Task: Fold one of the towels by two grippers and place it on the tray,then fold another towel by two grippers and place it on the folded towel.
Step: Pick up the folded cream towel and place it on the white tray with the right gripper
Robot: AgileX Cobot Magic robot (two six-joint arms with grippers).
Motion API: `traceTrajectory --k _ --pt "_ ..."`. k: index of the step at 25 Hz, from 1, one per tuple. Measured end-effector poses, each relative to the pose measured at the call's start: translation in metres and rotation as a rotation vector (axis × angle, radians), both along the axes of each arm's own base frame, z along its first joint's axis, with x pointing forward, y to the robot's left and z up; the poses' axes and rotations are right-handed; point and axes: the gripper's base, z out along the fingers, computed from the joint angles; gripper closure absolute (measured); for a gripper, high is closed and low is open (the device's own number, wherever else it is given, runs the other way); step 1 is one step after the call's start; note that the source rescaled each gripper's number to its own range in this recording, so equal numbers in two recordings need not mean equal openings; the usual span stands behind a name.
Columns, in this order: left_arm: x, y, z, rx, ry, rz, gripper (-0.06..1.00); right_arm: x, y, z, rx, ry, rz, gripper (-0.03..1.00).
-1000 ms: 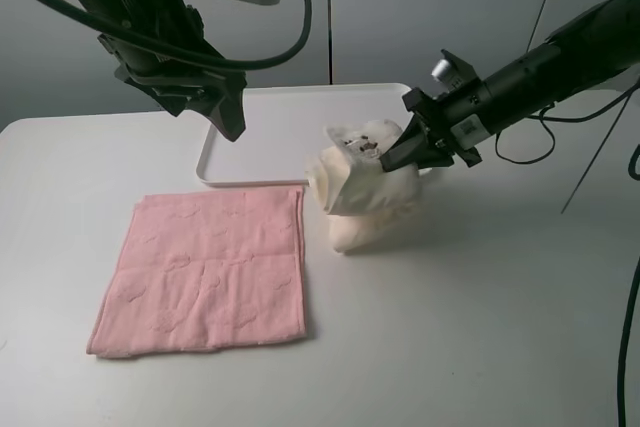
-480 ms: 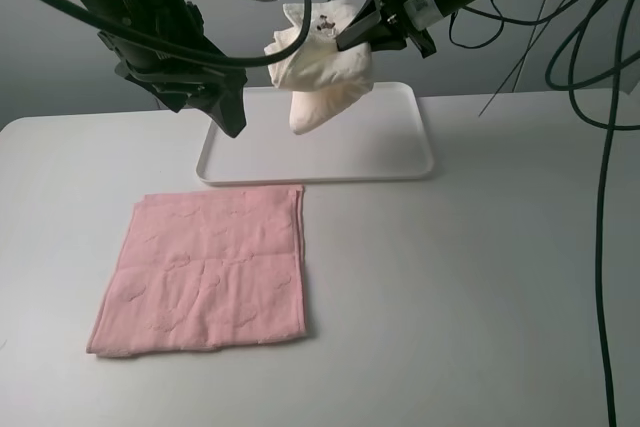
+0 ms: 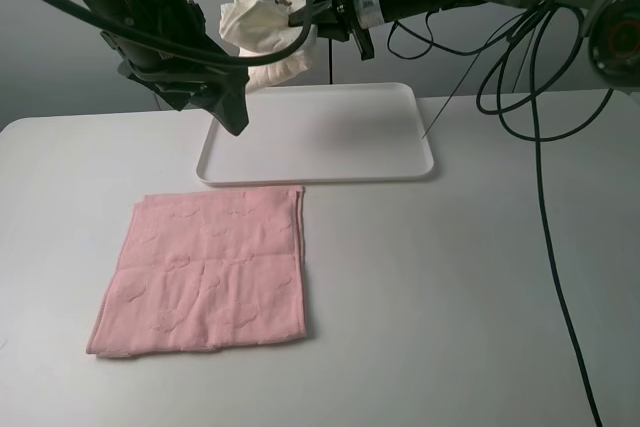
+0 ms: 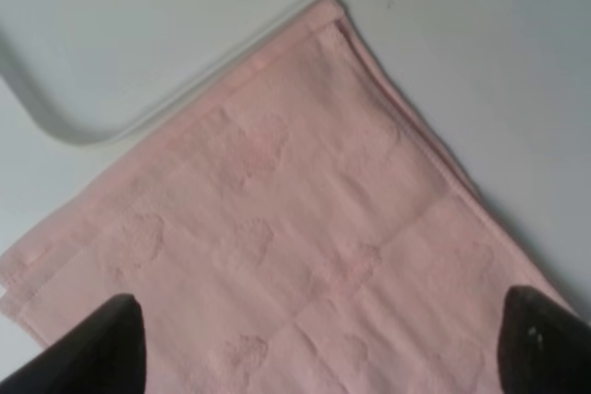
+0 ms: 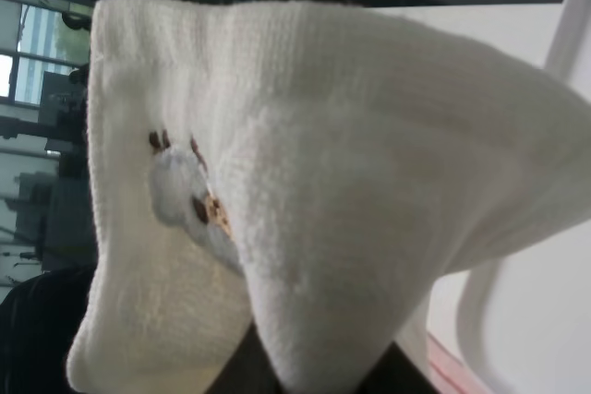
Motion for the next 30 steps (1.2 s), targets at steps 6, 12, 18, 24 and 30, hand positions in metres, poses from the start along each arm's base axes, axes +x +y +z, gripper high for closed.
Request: traceTrajectory --k 6,12,18,24,30 --pt "-0.001 0.000 0.000 0.006 0.010 0.000 -0.04 0.013 -0.003 -0.082 -0.112 0.025 -0.081 0.88" --pt "-0.002 0.001 -0.001 0.015 0.018 -0.010 -0.04 0.012 -0.011 -0.113 -0.297 0.020 -0.064 0.88" --pt "-0.002 0.001 -0.001 0.015 0.018 -0.010 -0.04 0.010 -0.018 -0.121 -0.407 0.056 -0.066 0.83" --pt "-0.002 0.001 -0.001 0.015 0.018 -0.010 -0.04 0.010 -0.016 -0.118 -0.369 0.083 -0.069 0.31" --pt "-0.002 0.001 -0.001 0.020 0.023 -0.015 -0.04 0.008 -0.014 -0.098 -0.362 0.013 -0.013 0.20"
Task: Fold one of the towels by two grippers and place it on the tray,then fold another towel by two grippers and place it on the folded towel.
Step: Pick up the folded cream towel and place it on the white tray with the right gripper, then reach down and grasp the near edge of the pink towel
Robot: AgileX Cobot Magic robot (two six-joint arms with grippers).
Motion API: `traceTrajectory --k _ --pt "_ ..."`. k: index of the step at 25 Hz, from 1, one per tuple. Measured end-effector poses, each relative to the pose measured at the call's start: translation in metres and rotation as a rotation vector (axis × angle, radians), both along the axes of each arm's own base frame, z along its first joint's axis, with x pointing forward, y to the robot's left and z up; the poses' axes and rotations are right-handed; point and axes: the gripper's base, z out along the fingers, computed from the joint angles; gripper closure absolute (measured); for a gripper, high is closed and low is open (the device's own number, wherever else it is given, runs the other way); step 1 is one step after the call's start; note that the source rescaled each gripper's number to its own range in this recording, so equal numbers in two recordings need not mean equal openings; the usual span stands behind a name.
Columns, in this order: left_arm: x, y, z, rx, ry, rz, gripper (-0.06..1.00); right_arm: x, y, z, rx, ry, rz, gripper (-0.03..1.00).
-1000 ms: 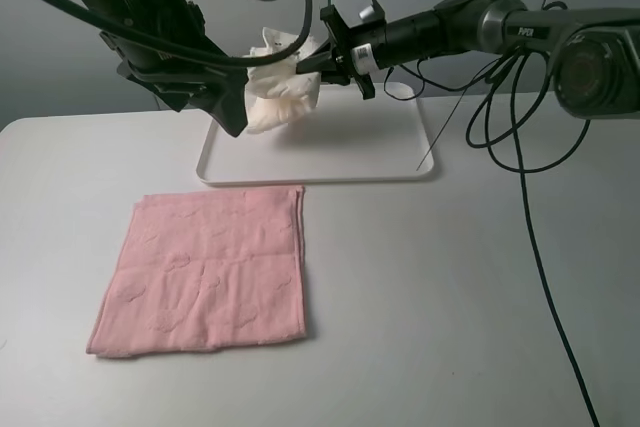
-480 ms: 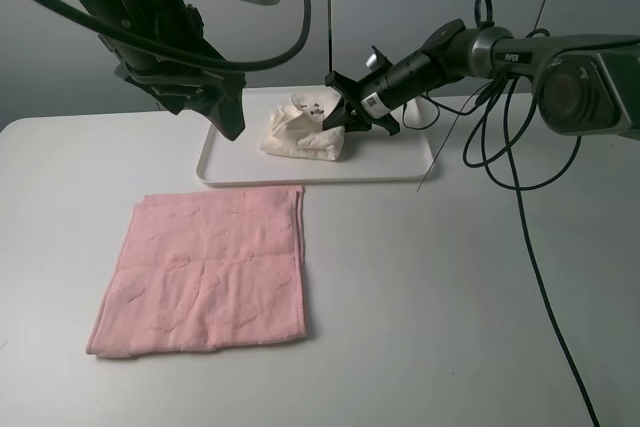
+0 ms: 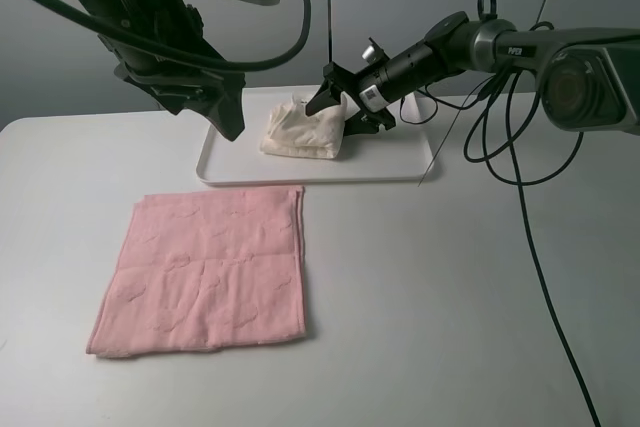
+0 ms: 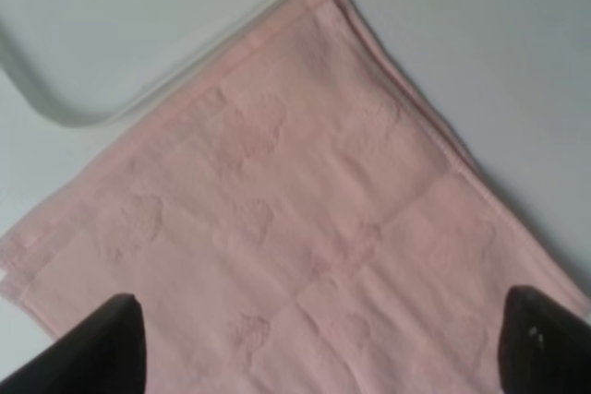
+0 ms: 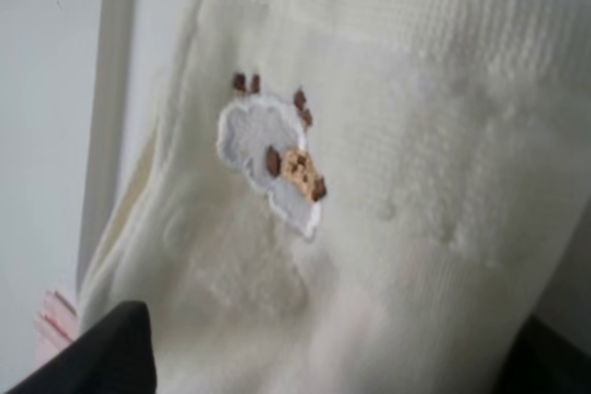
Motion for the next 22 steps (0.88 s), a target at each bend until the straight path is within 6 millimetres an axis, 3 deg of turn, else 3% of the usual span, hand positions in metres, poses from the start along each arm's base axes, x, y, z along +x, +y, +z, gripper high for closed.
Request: traceTrajectory --k 2,7,10,14,18,22 --pt "0.000 0.001 0.001 0.010 -0.004 -0.015 -0.04 0.001 -0.001 0.019 -0.026 -0.057 0.023 0.20" --pt "-0.008 0.008 0.014 0.037 -0.025 -0.060 -0.04 -0.007 -0.005 0.096 -0.063 -0.239 0.121 0.20" --pt "-0.014 0.013 0.026 0.041 -0.051 -0.073 -0.04 -0.015 -0.010 0.132 -0.131 -0.313 0.162 0.20" --pt "-0.025 0.024 0.042 0.093 -0.081 -0.080 -0.04 -0.027 -0.022 0.164 -0.269 -0.345 0.194 0.20" --pt "-0.028 0.049 0.052 0.101 -0.085 -0.045 -0.04 -0.042 -0.033 0.189 -0.371 -0.362 0.227 0.20" --pt "-0.042 0.084 0.043 0.071 -0.062 -0.005 -0.04 -0.066 -0.039 0.188 -0.384 -0.294 0.245 0.20"
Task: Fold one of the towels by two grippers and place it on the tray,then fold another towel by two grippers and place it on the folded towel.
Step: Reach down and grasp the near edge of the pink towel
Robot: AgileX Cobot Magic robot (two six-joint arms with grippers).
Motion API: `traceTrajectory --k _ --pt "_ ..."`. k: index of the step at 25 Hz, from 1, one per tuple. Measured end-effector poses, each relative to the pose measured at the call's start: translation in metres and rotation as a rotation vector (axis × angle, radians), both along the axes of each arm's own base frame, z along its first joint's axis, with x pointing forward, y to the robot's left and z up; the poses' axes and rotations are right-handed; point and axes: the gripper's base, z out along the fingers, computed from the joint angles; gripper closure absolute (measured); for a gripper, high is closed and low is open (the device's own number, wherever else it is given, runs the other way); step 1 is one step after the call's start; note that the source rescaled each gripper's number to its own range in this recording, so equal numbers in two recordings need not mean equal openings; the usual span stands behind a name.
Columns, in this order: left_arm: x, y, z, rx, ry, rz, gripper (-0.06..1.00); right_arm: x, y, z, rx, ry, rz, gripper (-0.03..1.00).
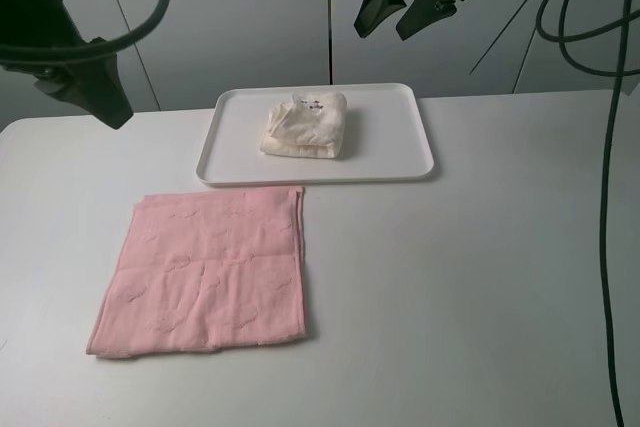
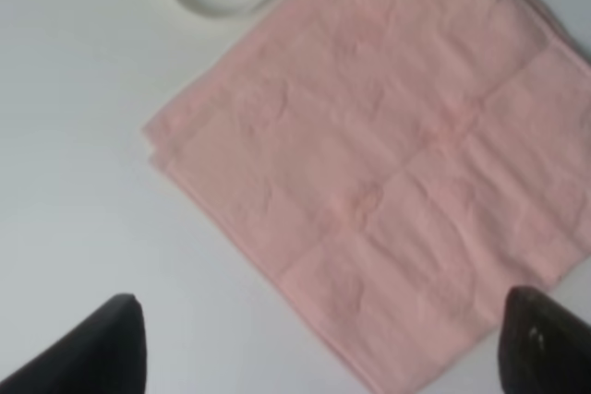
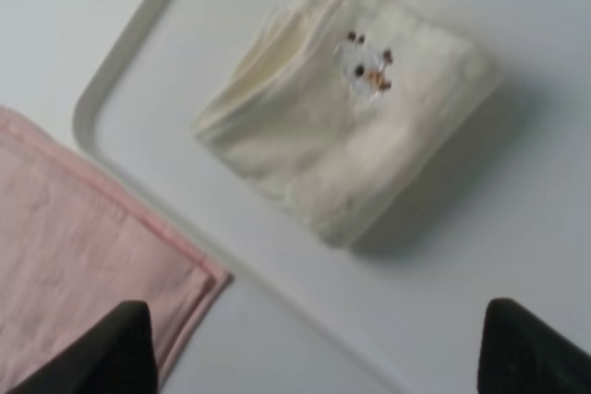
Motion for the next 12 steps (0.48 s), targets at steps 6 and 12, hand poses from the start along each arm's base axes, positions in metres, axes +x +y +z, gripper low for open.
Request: traceTrajectory --k 6,12 --pt "-0.044 0.031 -0.028 0.048 -0.015 -0.093 -0.04 -0.063 -0.004 -0.026 0.112 0.066 0.021 0.20" --pt "-0.059 0.043 -0.051 0.172 -0.036 -0.220 -0.04 -0.131 0.017 -0.060 0.043 0.097 0.191 0.20"
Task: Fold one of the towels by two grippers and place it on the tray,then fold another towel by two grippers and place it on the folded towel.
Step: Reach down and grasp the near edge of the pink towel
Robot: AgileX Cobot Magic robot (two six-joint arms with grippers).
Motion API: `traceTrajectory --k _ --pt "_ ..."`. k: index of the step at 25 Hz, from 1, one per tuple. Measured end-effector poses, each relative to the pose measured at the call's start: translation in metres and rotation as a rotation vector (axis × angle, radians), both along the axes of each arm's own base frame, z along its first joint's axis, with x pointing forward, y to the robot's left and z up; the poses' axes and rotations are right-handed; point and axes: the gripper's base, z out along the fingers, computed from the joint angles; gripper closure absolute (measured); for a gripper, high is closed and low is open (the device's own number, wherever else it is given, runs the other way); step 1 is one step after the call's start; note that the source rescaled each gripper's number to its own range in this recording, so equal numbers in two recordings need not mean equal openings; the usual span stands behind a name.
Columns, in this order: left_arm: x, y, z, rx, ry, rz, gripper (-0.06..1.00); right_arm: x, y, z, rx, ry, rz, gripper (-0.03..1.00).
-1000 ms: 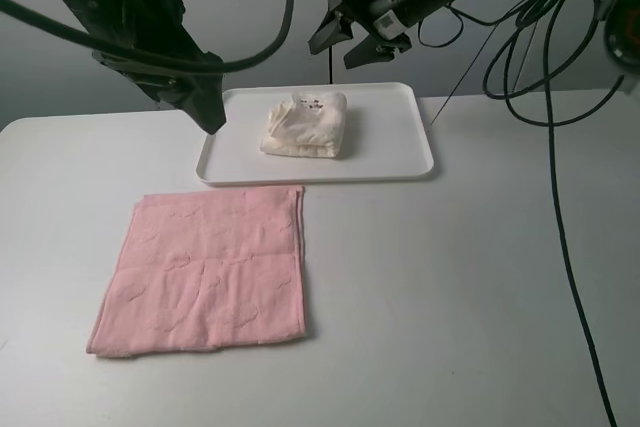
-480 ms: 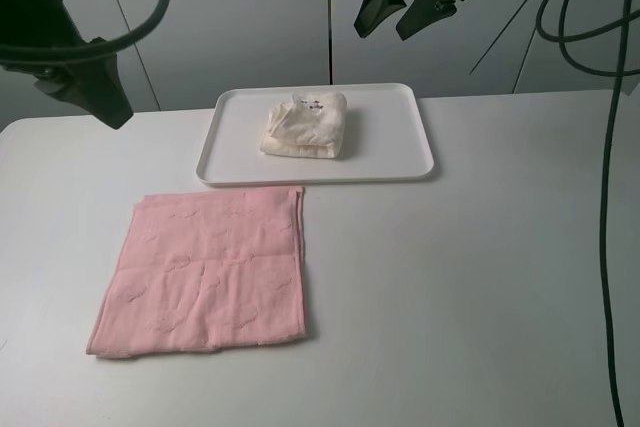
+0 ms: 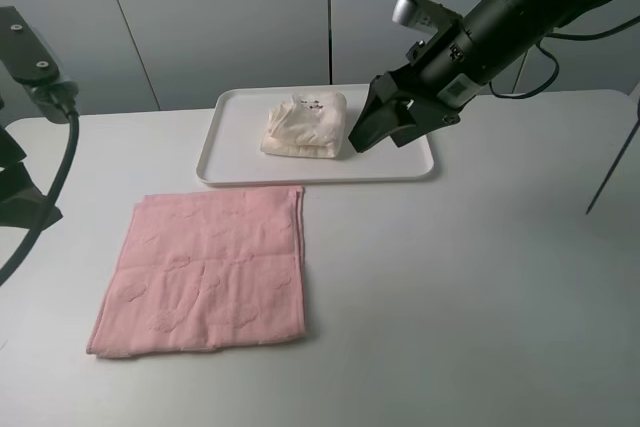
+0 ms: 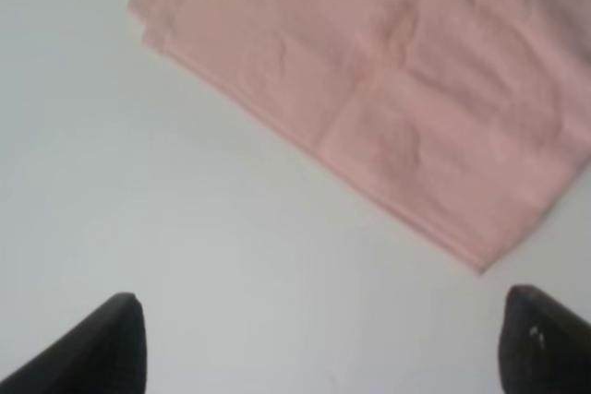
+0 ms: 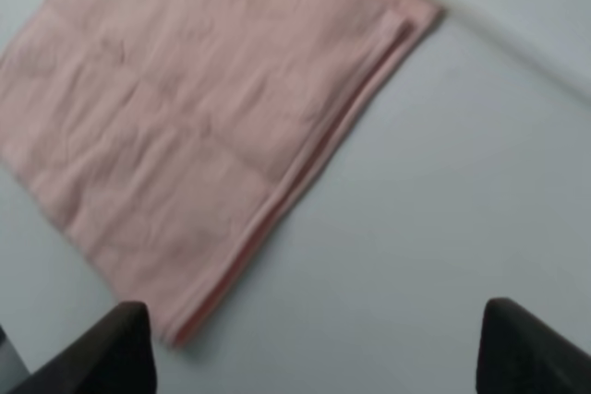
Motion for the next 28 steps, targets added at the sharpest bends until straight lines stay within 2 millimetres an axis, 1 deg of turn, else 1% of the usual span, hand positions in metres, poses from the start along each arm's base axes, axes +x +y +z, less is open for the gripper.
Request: traceTrajectory --k 1,3,5,7,9,11,14,17,19,21,23,26,28 --pt "-0.001 0.002 -0.004 0.030 0.003 -0.026 -0.04 -0.009 0.007 -0.004 -0.026 -0.005 0.047 0.20" --pt "-0.001 0.006 -0.012 0.096 0.016 -0.088 -0.04 -0.028 0.029 -0.011 -0.091 -0.037 0.178 0.20" --pt "-0.003 0.008 -0.021 0.145 0.043 -0.156 -0.04 -0.044 0.049 -0.015 -0.141 -0.087 0.308 0.20" --pt "-0.005 0.010 -0.029 0.181 0.062 -0.207 -0.04 -0.060 0.068 -0.016 -0.163 -0.157 0.476 0.20" --pt "-0.006 0.012 -0.036 0.216 0.066 -0.247 -0.04 -0.073 0.081 -0.017 -0.160 -0.220 0.620 0.20" --pt "-0.008 0.014 -0.041 0.240 0.069 -0.266 -0.04 -0.083 0.093 -0.016 -0.156 -0.286 0.704 0.20" --pt "-0.012 0.015 -0.052 0.237 0.073 -0.280 -0.04 -0.091 0.109 -0.015 -0.148 -0.369 0.721 0.18" --pt "-0.019 0.016 -0.071 0.236 0.078 -0.326 -0.04 -0.100 0.121 -0.014 -0.159 -0.442 0.759 0.10" --pt "-0.029 0.018 -0.086 0.248 0.107 -0.377 -0.04 -0.107 0.127 -0.015 -0.170 -0.465 0.788 0.03" --pt "-0.036 0.020 -0.099 0.253 0.124 -0.412 -0.04 -0.113 0.133 -0.019 -0.177 -0.450 0.791 -0.02" --pt "-0.044 0.022 -0.110 0.252 0.136 -0.432 -0.04 -0.113 0.137 -0.030 -0.195 -0.429 0.787 -0.03" --pt "-0.052 0.024 -0.120 0.247 0.142 -0.448 -0.04 -0.111 0.139 -0.047 -0.226 -0.389 0.786 -0.03" --pt "-0.052 0.024 -0.124 0.246 0.140 -0.456 -0.04 -0.110 0.140 -0.057 -0.247 -0.371 0.792 -0.03"
